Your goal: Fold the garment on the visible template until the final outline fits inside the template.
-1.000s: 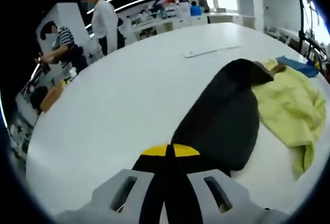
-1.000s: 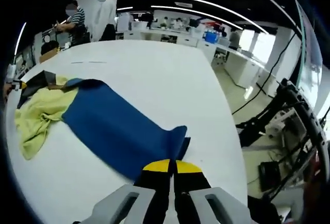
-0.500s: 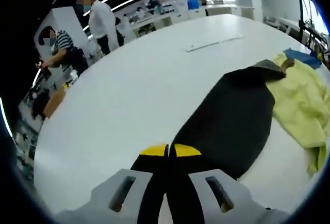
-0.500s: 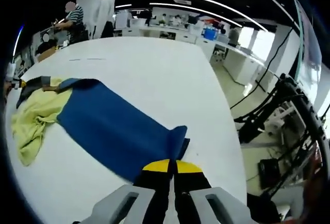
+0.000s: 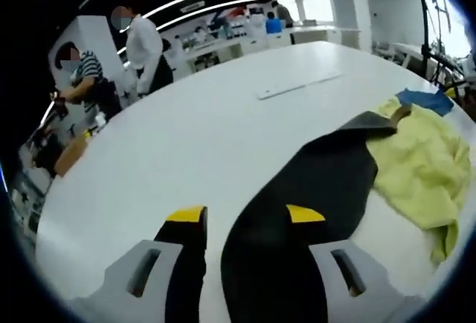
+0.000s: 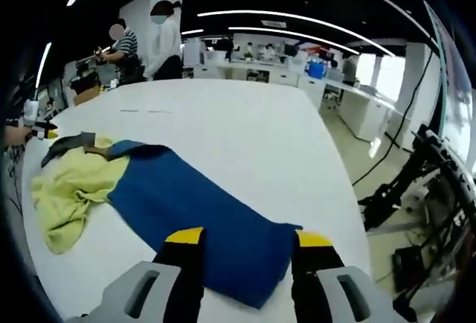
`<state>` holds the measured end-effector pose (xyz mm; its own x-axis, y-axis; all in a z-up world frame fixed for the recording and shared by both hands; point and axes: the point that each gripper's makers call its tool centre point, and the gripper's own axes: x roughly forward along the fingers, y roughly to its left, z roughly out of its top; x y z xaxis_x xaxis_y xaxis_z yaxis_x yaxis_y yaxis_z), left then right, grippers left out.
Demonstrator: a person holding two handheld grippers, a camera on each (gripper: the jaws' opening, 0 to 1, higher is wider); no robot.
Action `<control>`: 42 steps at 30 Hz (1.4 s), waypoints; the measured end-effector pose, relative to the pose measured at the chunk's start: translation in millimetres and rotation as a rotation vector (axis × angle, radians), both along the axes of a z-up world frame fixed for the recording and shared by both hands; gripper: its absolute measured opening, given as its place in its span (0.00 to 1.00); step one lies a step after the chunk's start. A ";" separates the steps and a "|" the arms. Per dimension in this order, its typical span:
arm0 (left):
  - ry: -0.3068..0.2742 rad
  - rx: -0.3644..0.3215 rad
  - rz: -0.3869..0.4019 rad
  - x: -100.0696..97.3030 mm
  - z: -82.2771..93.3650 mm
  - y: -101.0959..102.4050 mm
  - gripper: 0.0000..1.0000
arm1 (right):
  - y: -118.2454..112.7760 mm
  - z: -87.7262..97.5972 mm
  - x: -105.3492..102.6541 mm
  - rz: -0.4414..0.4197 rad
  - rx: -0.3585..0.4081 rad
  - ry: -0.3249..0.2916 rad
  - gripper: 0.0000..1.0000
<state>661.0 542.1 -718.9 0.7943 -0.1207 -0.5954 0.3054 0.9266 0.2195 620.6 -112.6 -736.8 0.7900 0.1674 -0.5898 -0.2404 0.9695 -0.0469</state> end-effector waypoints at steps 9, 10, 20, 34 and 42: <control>-0.048 -0.081 -0.101 8.6 13.7 -38.1 0.59 | 47.1 15.3 14.6 0.125 0.069 -0.036 0.68; -0.048 -0.086 -0.108 8.7 14.0 -40.6 0.61 | 51.7 16.4 15.7 0.140 0.074 -0.037 0.69; -0.070 -0.156 -0.224 16.3 25.9 -91.8 0.69 | 104.6 30.3 29.6 0.286 0.131 -0.045 0.82; -0.065 -0.187 -0.365 21.7 26.8 -158.7 0.68 | 162.9 35.7 49.6 0.443 0.136 -0.033 0.86; -0.047 -0.193 -0.421 24.5 19.6 -184.0 0.61 | 196.6 34.5 60.1 0.532 0.133 -0.029 0.79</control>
<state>685.4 358.2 -699.3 0.6781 -0.5435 -0.4948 0.6575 0.7494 0.0781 680.7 84.1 -702.3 0.5913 0.6200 -0.5157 -0.6998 0.7123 0.0541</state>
